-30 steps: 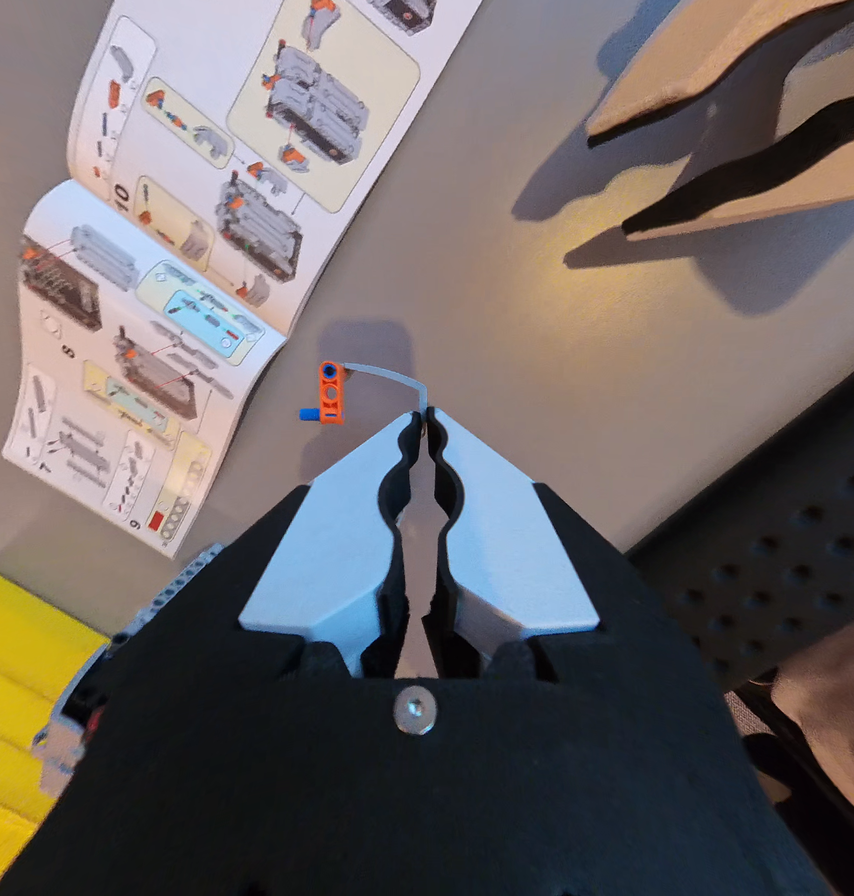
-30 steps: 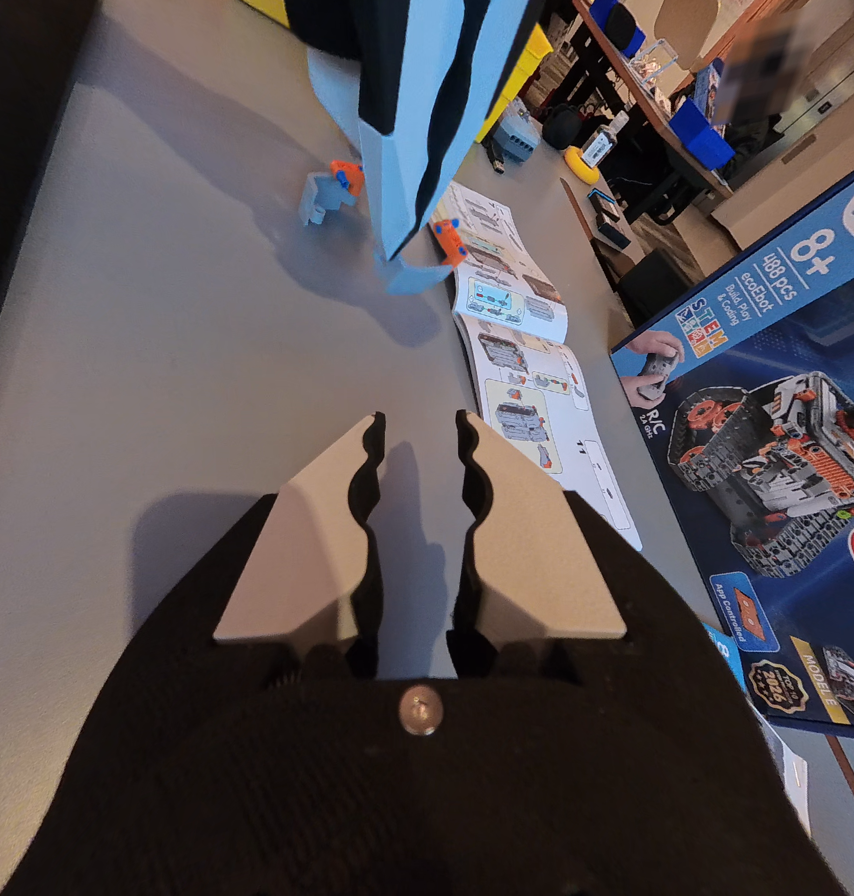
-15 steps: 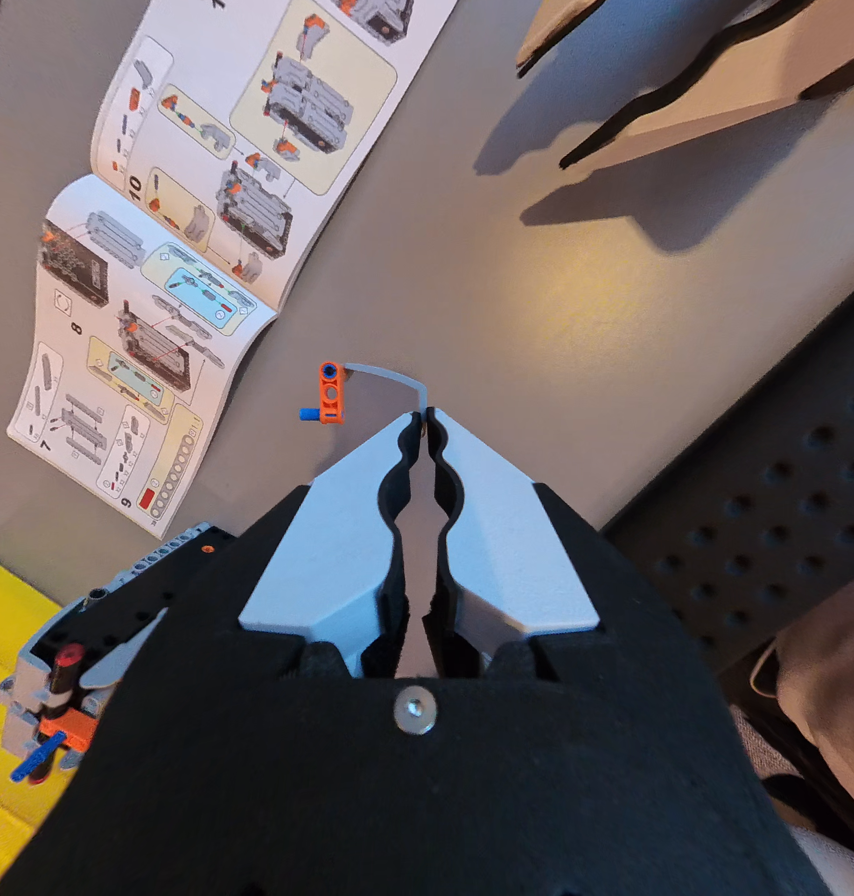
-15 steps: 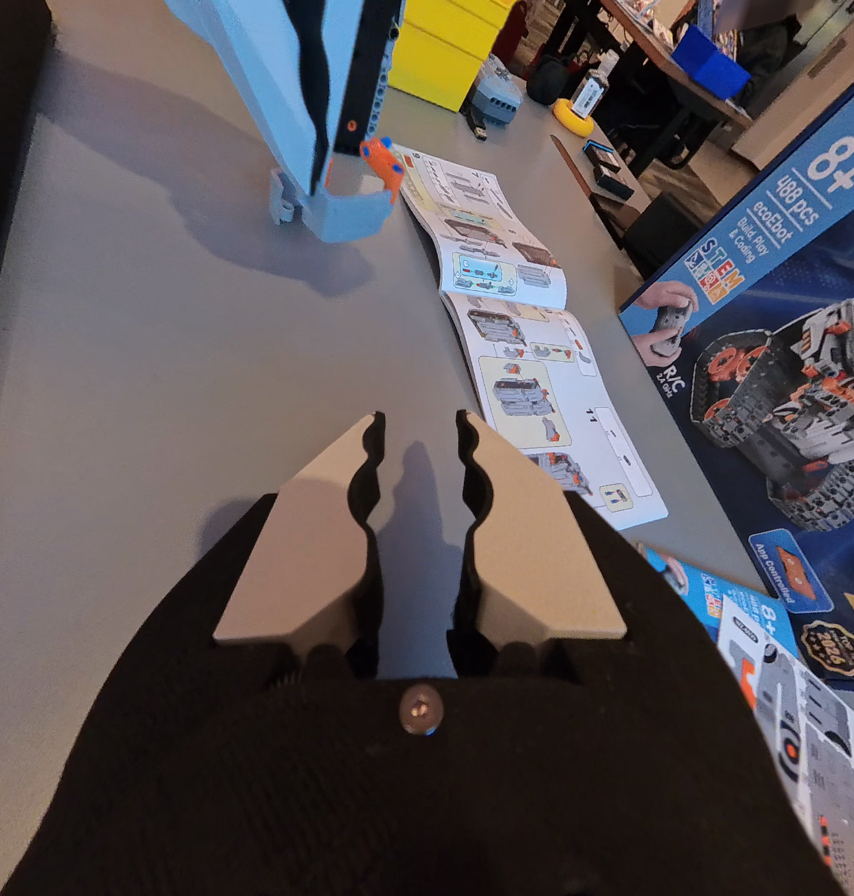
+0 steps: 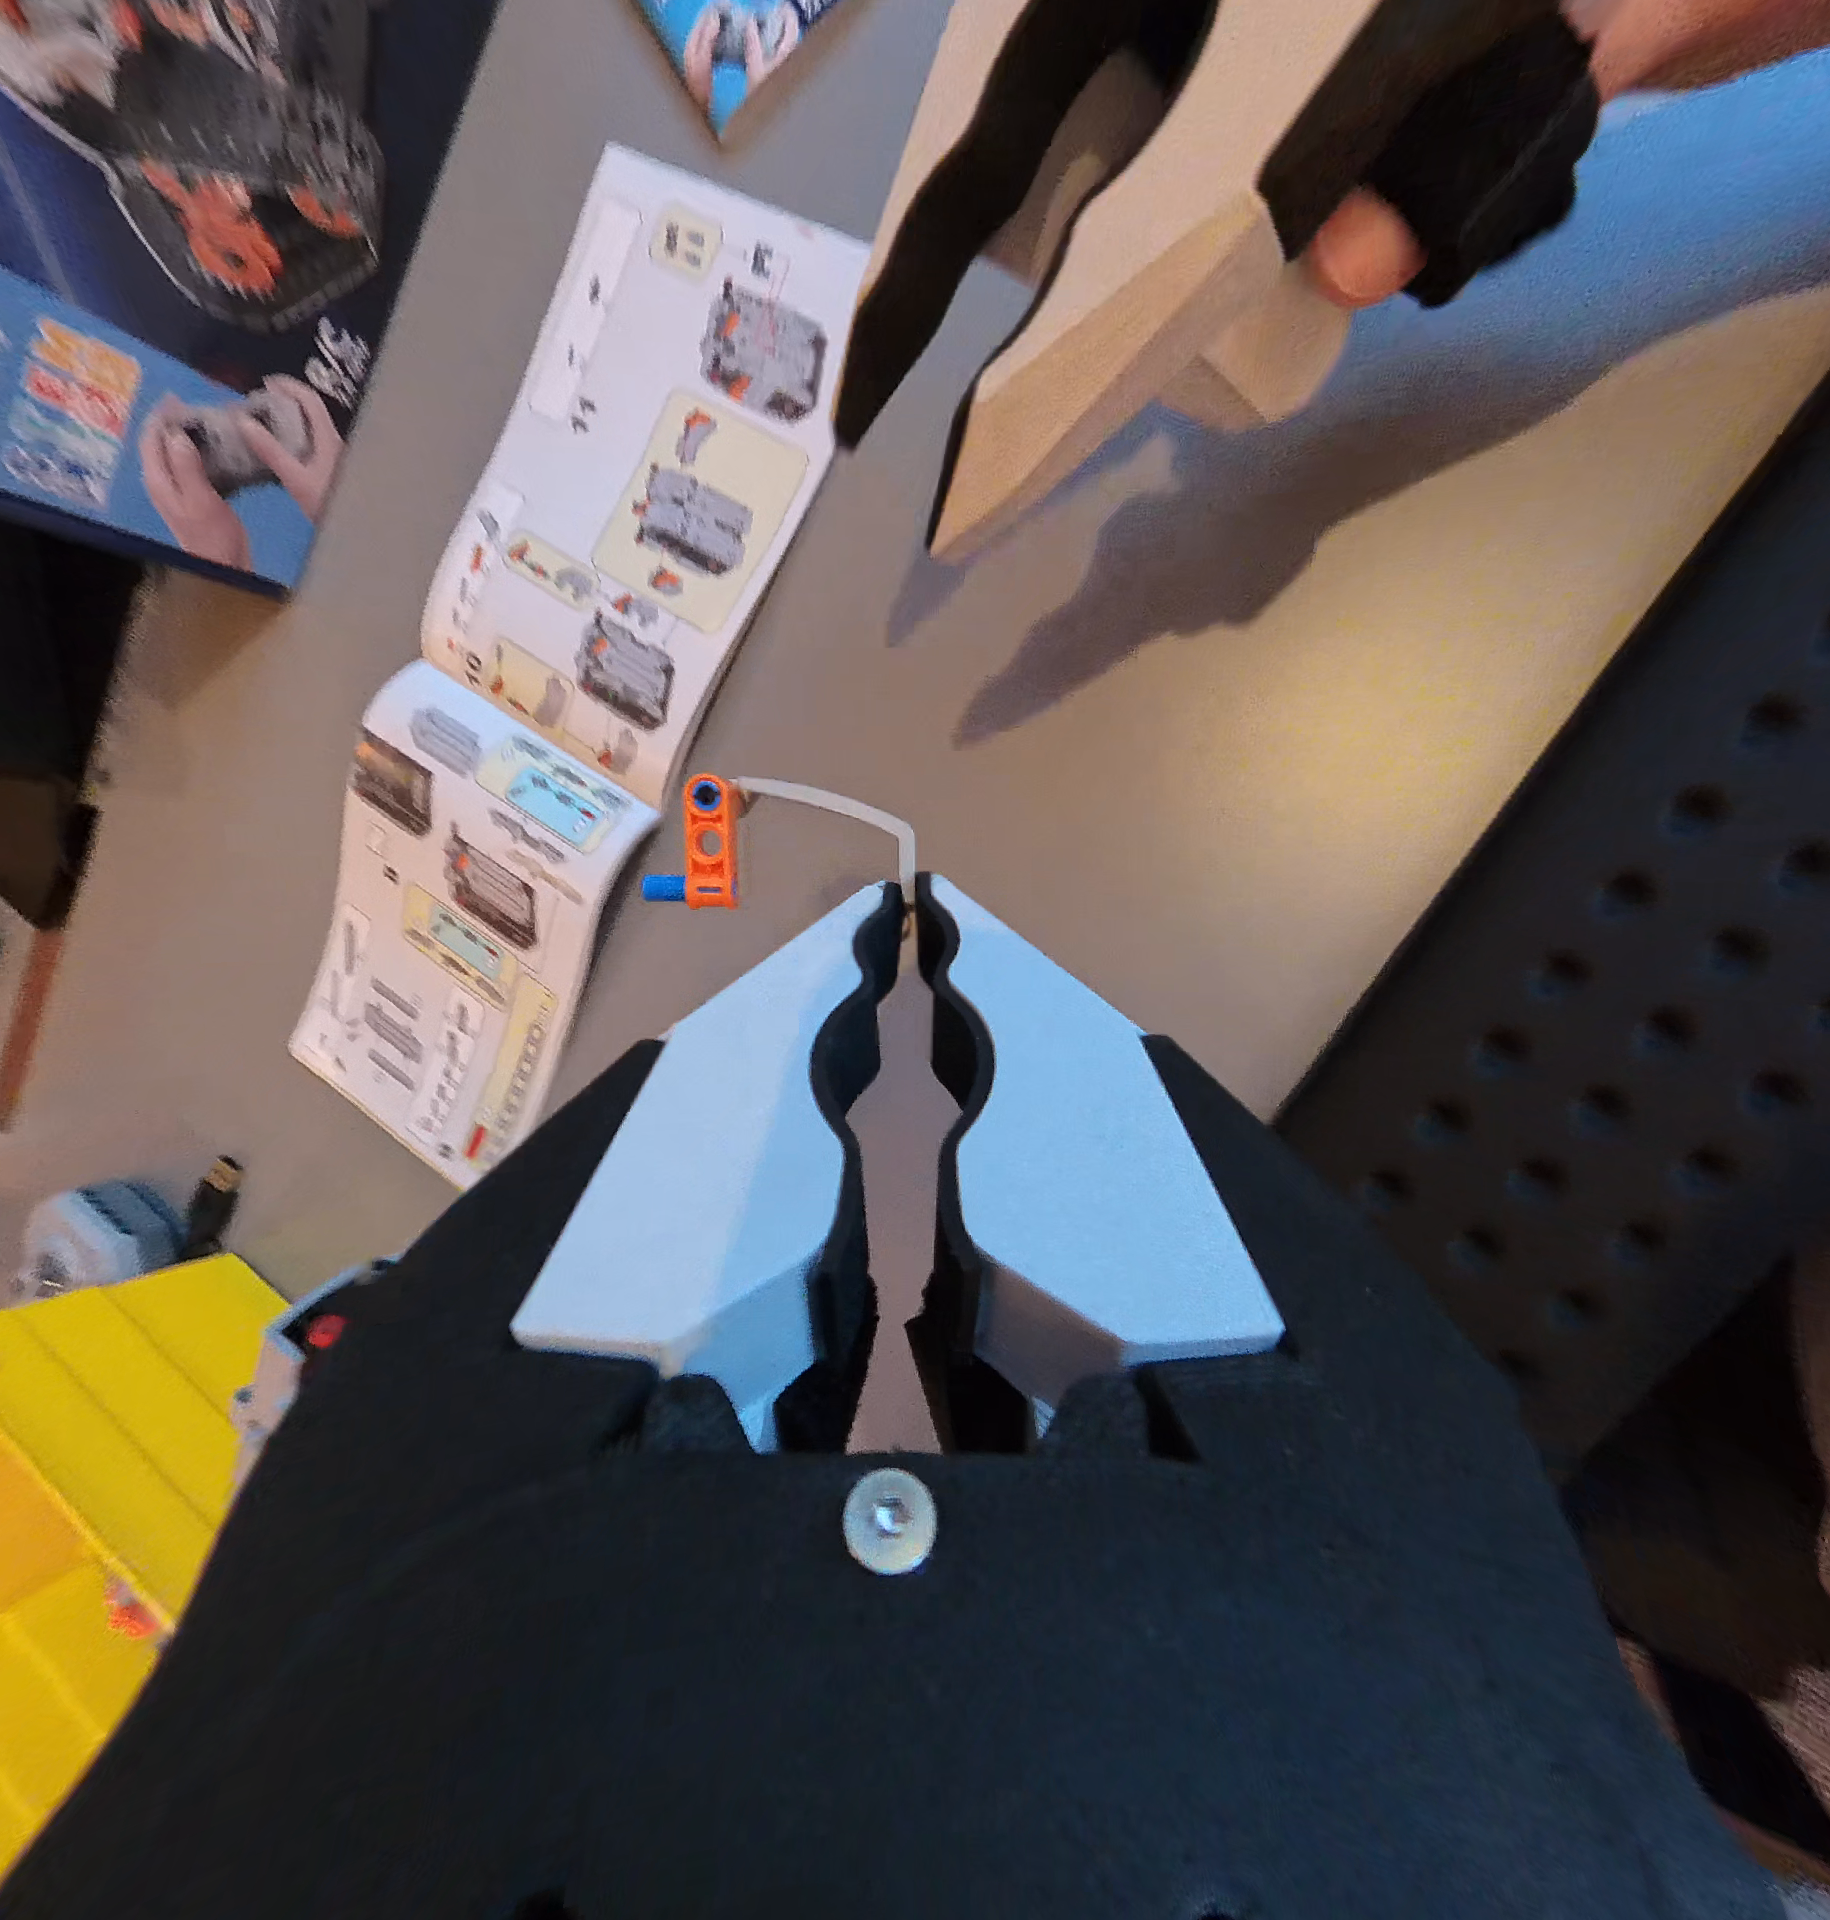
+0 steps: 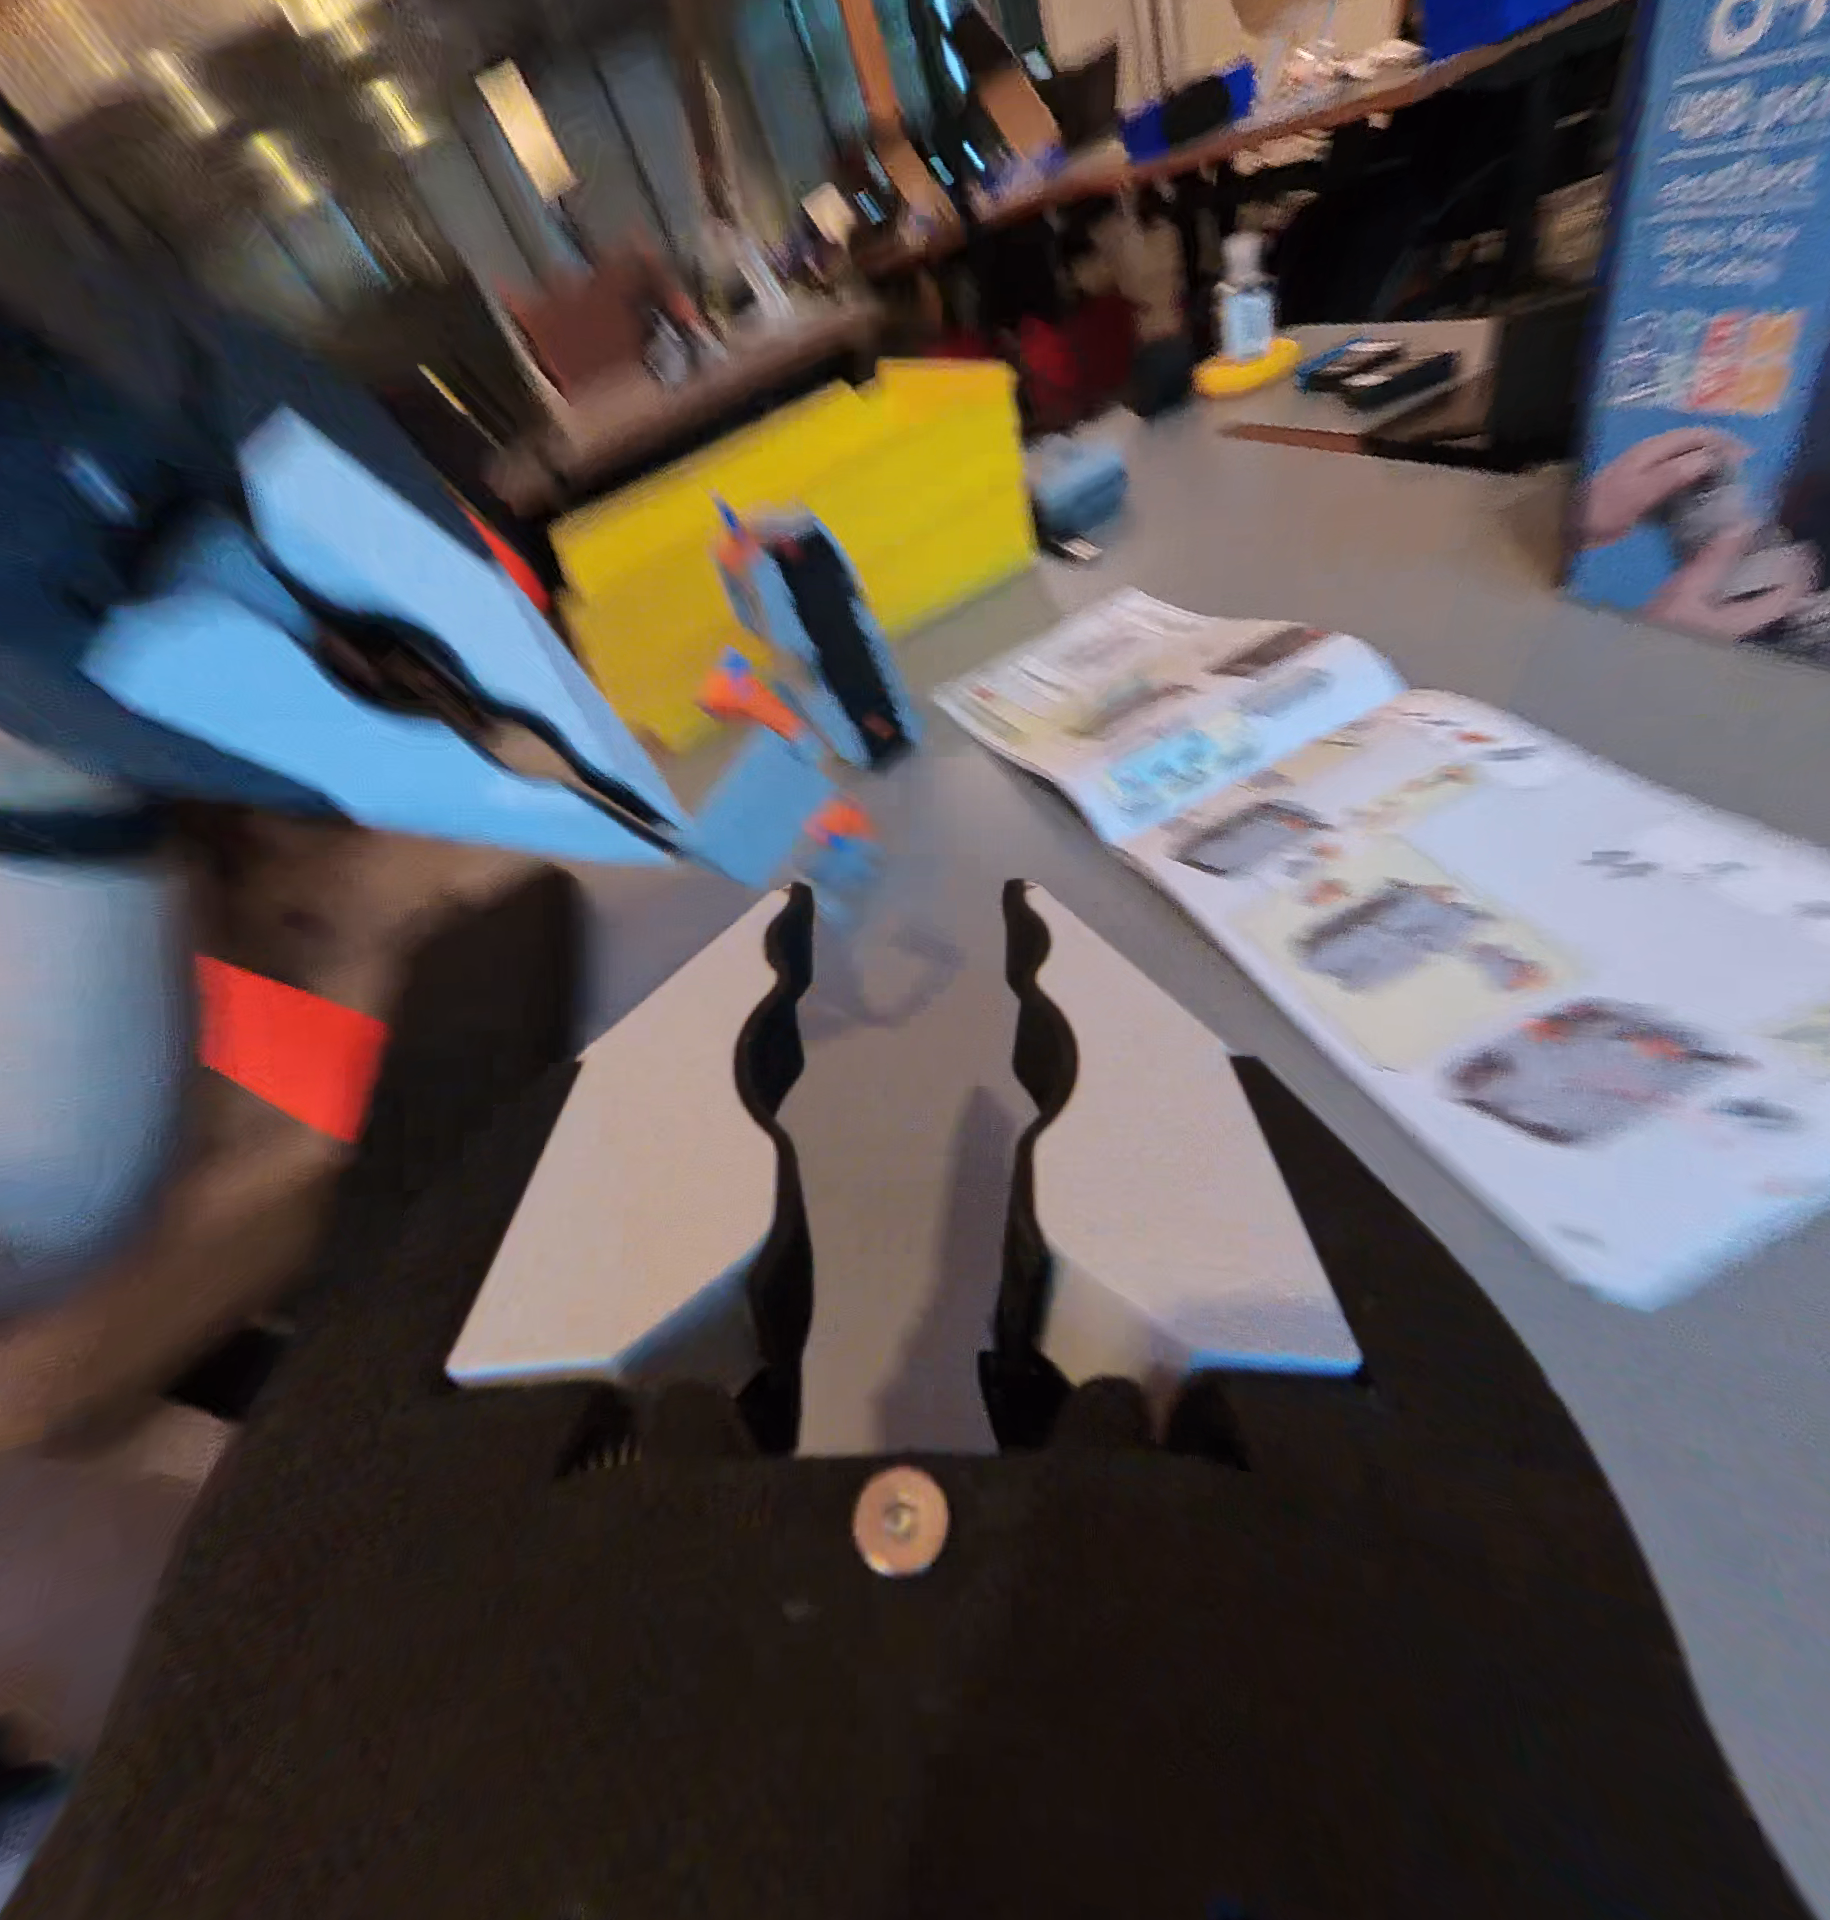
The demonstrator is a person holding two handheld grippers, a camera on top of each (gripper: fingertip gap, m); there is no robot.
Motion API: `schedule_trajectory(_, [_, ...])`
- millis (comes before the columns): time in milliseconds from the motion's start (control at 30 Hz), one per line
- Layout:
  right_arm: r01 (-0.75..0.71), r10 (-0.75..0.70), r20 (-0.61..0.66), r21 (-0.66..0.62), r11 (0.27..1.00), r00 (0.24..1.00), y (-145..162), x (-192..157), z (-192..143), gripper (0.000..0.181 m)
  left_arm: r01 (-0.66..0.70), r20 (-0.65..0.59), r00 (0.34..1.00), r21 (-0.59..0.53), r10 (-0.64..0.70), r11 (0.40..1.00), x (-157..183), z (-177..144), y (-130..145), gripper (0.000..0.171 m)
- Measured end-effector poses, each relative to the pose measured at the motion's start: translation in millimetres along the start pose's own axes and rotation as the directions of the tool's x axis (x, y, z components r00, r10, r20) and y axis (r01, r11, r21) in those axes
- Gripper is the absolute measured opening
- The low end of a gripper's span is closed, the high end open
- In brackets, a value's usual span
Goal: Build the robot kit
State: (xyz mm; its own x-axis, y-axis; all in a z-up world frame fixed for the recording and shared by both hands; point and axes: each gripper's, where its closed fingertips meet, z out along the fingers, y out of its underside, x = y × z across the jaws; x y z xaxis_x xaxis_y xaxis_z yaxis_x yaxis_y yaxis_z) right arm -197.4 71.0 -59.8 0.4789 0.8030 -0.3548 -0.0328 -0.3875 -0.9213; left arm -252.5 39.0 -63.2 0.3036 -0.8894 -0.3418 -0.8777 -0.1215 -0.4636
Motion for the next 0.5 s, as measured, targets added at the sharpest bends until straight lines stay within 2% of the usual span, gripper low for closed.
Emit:
schedule_trajectory(67, [-0.257,0.246,0.145,0.064,0.964,0.958,-11,-18,5,0.034,-0.056,0.074,0.996,0.029,0.054,0.998,-5,0,-6,0.001])
schedule_trajectory(100, [-0.370,0.359,0.162,0.048,0.928,0.919,-9,-18,8,0.036,-0.076,0.092,0.993,0.032,0.073,0.997,-4,1,-8,0.000])
schedule_trajectory(167, [-0.473,0.458,0.227,0.016,0.881,0.860,-4,-26,12,0.042,-0.100,0.111,0.989,0.044,0.095,0.994,0,3,-12,0.000])
schedule_trajectory(333, [-0.458,0.456,0.226,-0.046,0.887,0.860,10,-36,22,0.046,-0.168,0.112,0.981,0.064,0.160,0.984,19,11,-15,0.001])
schedule_trajectory(467, [-0.483,0.489,0.226,-0.083,0.872,0.843,18,-35,24,0.024,-0.145,0.065,0.988,0.123,0.138,0.982,31,12,-20,0.001])
schedule_trajectory(500, [-0.495,0.502,0.239,-0.090,0.864,0.832,18,-36,23,0.024,-0.127,0.056,0.991,0.137,0.120,0.982,31,12,-21,0.001])
